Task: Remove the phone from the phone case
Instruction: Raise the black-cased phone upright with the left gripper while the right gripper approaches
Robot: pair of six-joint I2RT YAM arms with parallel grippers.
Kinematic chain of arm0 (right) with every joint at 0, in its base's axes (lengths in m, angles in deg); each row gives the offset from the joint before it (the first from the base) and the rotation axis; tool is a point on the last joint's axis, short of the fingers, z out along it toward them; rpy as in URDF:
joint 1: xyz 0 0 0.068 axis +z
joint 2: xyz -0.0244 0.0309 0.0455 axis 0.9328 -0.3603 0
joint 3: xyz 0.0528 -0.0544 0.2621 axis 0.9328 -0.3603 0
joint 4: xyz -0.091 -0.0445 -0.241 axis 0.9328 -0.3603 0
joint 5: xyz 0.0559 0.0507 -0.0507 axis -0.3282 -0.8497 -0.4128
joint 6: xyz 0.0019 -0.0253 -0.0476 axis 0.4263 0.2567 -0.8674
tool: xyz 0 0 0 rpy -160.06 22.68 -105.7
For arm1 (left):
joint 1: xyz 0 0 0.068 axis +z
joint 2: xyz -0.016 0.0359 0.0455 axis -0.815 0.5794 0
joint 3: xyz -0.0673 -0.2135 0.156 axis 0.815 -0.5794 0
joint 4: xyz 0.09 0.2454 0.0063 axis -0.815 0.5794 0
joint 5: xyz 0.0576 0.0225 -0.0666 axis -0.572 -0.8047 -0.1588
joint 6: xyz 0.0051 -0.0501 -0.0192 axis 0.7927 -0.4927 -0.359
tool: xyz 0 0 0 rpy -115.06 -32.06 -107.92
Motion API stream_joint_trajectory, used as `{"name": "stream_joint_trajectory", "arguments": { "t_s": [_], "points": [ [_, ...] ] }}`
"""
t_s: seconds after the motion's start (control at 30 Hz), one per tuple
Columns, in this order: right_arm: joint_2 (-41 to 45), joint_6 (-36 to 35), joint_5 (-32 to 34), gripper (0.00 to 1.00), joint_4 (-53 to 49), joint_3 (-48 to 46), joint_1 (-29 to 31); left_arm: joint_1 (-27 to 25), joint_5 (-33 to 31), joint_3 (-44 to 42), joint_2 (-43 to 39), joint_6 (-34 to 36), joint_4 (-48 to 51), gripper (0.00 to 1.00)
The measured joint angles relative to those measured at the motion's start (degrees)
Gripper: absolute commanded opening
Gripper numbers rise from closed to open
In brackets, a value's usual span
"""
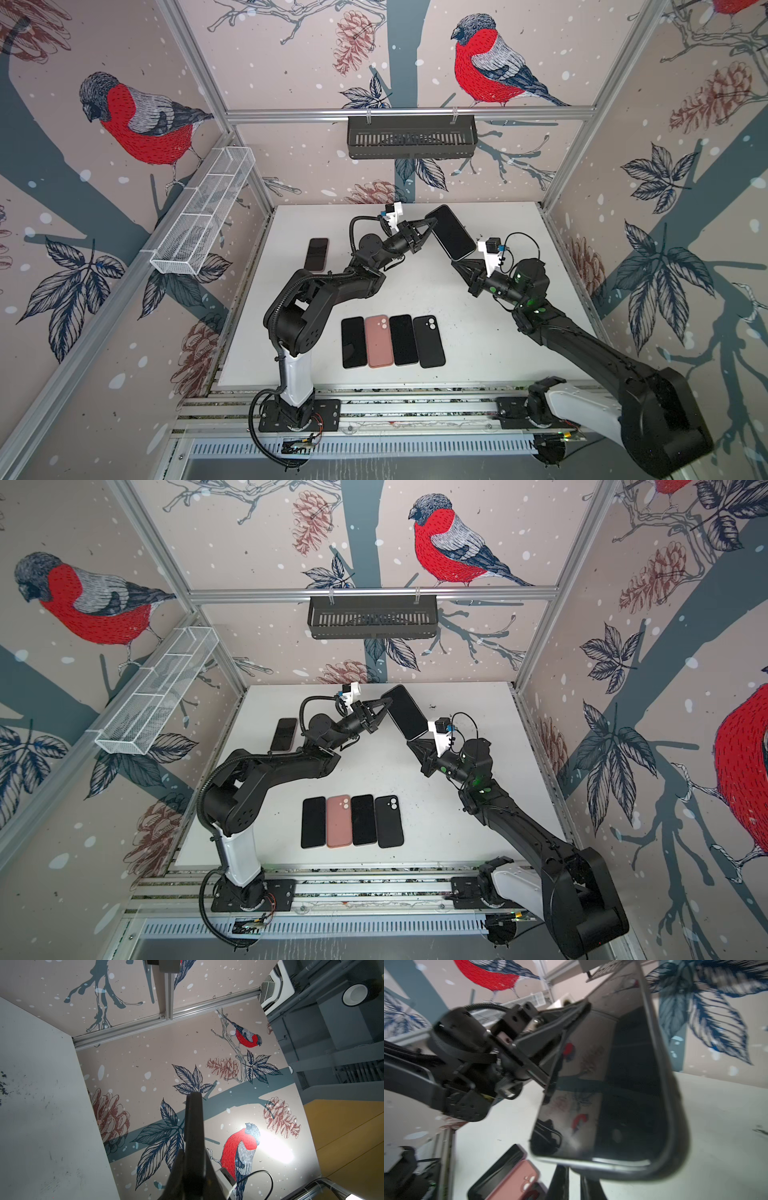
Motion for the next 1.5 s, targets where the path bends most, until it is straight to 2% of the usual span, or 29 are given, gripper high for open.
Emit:
{"name": "stream_joint_trajectory", "arguments": {
  "t_s": [0.03,0.13,0.2,0.27,0.43,0.53,0.63,0.7,0.87,1.07,1.2,1.5],
  "points": [
    [0.76,-0.85,1.75,0.22,-0.35,-0.42,0.0,0.22,0.68,-0.22,-0.61,0.31,1.11,0.0],
    [2.8,-2.45,9.57,0.5,-0.9,-2.01,-0.09,1.53,3.8,-0.66,-2.6,1.05,2.97,0.0],
    [4.17,-3.08,13.27,0.62,-1.66,-3.23,-0.15,1.92,5.75,-0.74,-3.72,1.09,3.21,0.0],
    [5.55,-3.96,15.67,0.7,-2.14,-4.11,0.04,2.38,7.93,-0.92,-4.55,1.16,3.67,0.0],
    [7.78,-3.96,20.96,0.78,-3.04,-4.76,-0.04,4.9,11.69,-0.87,-6.8,3.21,6.8,0.0],
    [8.5,-3.93,21.22,0.8,-4.61,-4.02,-0.33,6.49,15.28,0.26,-8.46,6.08,9.86,0.0],
    [9.05,-3.91,20.37,0.8,-6.56,-1.9,-0.68,8.0,19.39,2.58,-11.21,11.89,16.31,0.0],
    [9.42,-3.96,18.53,0.8,-7.52,-0.35,-0.98,8.63,21.27,5.99,-13.38,19.5,25.55,0.0],
    [9.79,-7.26,10.91,0.78,-10.16,3.21,-1.22,9.09,22.23,16.09,-16.76,44.26,53.75,0.0],
    [8.79,-12.22,3.63,0.76,-12.41,5.09,-1.07,10.99,21.18,18.43,-17.51,61.44,73.55,0.0],
    [5.75,-16.24,0.35,0.74,-17.2,10.03,-0.72,10.93,21.33,19.74,-18.86,69.72,80.74,0.0],
    [-1.75,-28.59,-10.91,0.65,-29.99,18.08,0.83,10.93,27.91,19.63,-23.3,82.29,86.58,0.0]
  ]
}}
